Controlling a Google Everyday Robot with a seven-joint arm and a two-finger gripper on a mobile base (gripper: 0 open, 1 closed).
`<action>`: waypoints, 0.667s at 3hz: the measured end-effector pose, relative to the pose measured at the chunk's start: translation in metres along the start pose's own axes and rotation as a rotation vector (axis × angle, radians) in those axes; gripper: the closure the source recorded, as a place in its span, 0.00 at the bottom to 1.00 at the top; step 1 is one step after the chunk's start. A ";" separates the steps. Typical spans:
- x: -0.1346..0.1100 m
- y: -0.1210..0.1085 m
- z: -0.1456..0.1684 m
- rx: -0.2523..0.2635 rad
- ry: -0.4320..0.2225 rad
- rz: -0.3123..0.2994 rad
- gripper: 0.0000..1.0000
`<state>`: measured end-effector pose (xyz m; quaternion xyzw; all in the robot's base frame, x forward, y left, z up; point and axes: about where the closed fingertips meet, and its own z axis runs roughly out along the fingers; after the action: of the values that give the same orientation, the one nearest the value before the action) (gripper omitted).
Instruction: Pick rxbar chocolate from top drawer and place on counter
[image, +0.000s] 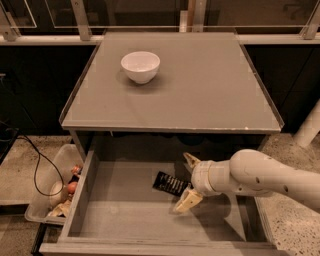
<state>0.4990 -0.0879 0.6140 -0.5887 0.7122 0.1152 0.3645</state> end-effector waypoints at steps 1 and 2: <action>0.017 -0.002 0.011 -0.018 0.035 0.029 0.00; 0.028 -0.003 0.019 -0.039 0.051 0.067 0.00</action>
Offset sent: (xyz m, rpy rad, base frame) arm 0.0140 -0.0193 -0.0465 -0.0180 0.1358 -0.0627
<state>0.5081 -0.0989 0.5828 -0.5741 0.7383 0.1263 0.3307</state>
